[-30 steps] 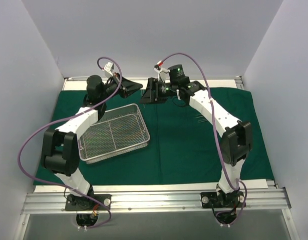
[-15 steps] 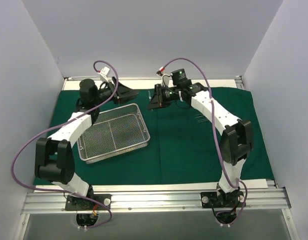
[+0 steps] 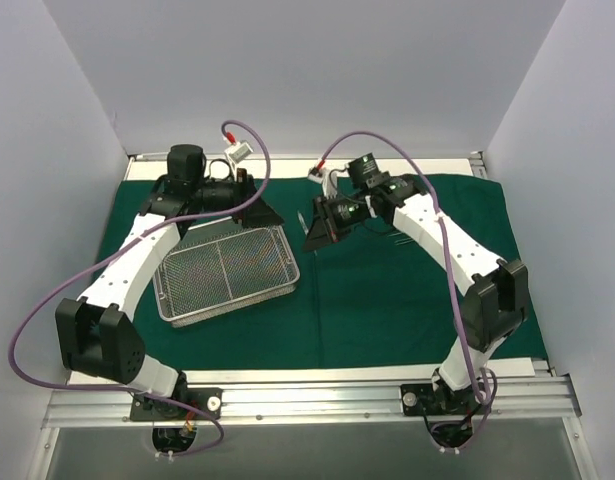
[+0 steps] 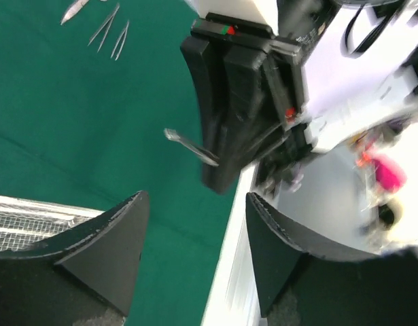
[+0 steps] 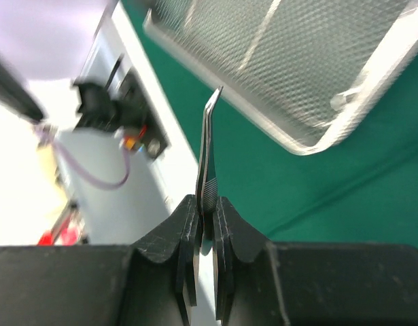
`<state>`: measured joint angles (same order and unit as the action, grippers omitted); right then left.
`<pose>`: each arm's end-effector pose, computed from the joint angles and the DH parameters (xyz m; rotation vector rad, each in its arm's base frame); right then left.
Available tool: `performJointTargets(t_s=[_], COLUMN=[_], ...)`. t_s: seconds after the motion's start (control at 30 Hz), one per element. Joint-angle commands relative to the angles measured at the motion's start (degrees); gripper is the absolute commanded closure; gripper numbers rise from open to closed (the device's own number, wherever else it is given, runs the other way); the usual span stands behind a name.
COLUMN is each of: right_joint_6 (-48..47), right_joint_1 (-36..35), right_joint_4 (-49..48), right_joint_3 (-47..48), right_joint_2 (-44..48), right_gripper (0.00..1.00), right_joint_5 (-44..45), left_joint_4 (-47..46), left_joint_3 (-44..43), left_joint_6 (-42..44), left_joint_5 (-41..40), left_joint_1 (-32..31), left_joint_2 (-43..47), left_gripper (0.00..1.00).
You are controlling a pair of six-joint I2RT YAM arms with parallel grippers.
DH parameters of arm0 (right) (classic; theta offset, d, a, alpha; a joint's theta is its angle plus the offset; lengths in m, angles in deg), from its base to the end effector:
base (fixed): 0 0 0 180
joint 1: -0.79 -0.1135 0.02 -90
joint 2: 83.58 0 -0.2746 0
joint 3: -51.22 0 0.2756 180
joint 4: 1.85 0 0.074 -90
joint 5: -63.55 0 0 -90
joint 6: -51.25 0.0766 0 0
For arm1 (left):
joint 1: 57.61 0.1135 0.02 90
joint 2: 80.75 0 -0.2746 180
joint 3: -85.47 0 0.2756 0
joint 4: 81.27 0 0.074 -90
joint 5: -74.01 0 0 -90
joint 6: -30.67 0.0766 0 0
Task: Open and lay out the surgical kit
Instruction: Place the medical item in the surgical kit.
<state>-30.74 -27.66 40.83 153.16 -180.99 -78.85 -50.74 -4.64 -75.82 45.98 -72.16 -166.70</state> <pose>0.3449 0.2559 0.3330 -0.9078 2.0708 1.3621 0.3450 -0.1594 0.3585 0.6813 1.9280 -1.4268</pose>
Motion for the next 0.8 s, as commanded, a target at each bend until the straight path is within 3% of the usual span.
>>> performJointTargets(t_s=[0.0,0.17,0.37,0.57,0.67,0.77], right_joint_6=[-1.77,-0.72,2.27,4.29,4.38,4.38], right_joint_1=[-1.52,-1.61,-3.1,-5.3,-6.44,-7.94], right_joint_4=[4.78,4.52,3.64,5.05,5.75,6.63], right_joint_3=[-2.95,-7.18,-10.17,-10.18,-9.21,-7.01], right_joint_2=[3.36,6.78,8.46,8.72,7.76,6.53], right_gripper=[1.0,1.0,1.0,1.0,1.0,1.0], right_joint_5=[-4.28,-6.39,-9.47,-8.51,-8.68,-9.21], left_joint_4=[17.59,25.54,28.54,18.73,11.34,10.52], left_joint_3=[-3.67,-4.03,-1.57,3.87,9.06,11.18], left_joint_6=[23.1,33.0,40.83,44.61,46.72,50.41], left_joint_5=[0.35,-6.25,-21.87,-35.67,-35.0,-34.03], left_joint_1=[-2.4,-8.03,-14.97,-20.94,-21.4,-21.4], left_joint_2=[2.63,5.17,10.53,18.78,23.27,23.55], left_gripper=[0.32,0.31,0.15,0.15,0.15,0.15])
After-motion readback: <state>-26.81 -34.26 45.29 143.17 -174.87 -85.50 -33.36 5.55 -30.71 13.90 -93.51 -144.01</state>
